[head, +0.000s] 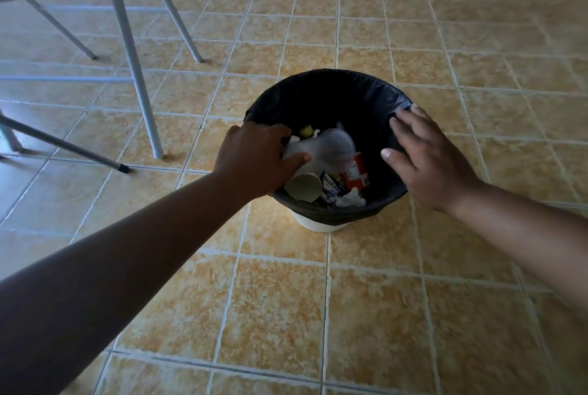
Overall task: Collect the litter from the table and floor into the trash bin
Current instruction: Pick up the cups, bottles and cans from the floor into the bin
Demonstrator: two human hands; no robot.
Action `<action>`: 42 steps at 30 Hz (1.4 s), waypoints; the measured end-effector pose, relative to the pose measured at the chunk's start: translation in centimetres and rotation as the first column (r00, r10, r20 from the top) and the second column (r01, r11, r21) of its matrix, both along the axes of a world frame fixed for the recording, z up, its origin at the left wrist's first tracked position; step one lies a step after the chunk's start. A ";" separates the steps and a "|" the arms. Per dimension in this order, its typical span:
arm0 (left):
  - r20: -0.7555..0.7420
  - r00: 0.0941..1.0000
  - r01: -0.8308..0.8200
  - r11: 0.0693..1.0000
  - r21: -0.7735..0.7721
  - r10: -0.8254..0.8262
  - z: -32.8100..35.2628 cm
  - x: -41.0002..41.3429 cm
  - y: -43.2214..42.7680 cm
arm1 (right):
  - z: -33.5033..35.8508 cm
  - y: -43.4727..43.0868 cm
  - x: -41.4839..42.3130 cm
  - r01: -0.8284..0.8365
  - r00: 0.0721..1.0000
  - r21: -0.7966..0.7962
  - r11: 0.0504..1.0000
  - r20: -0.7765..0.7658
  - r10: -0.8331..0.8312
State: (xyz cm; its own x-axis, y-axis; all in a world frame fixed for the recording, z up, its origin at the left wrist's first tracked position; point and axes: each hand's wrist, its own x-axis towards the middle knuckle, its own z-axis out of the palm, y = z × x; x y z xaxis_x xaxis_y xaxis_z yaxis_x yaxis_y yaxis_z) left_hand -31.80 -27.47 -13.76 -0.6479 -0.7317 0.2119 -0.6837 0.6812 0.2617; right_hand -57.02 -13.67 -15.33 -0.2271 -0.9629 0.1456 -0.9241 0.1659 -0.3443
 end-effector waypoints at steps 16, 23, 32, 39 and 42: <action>-0.245 0.958 -0.118 0.982 0.148 0.152 -1.0 1.8 -2.9 | 2.3 -0.8 -1.6 0.114 0.991 -0.124 0.986 0.086 -0.104; -0.327 0.827 -0.281 0.840 0.465 0.458 -1.4 1.4 -3.7 | 1.9 -1.6 -3.3 0.355 0.898 -0.054 0.933 0.297 -0.324; -0.287 0.744 -0.208 0.617 0.758 0.603 -1.4 1.1 -5.6 | 0.6 -3.7 -4.0 0.475 0.588 0.097 0.875 0.705 -0.397; -0.235 0.750 -0.218 0.567 0.795 0.619 -0.6 2.0 -4.0 | 1.2 -3.2 -3.3 0.414 0.594 0.182 0.892 0.688 -0.416; -0.190 0.759 -0.224 0.523 0.822 0.623 0.6 3.4 -0.3 | 2.0 -1.0 -2.0 0.401 0.596 0.223 0.889 0.673 -0.438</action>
State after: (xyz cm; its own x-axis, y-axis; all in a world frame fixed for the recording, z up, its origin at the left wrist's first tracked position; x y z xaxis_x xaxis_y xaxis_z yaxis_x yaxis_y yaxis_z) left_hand -28.40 -27.75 -13.12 -0.1979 -0.9098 -0.3648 -0.5110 -0.2218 0.8305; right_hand -58.98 -14.68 -13.36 -0.6226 -0.7362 -0.2653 -0.2445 0.5050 -0.8278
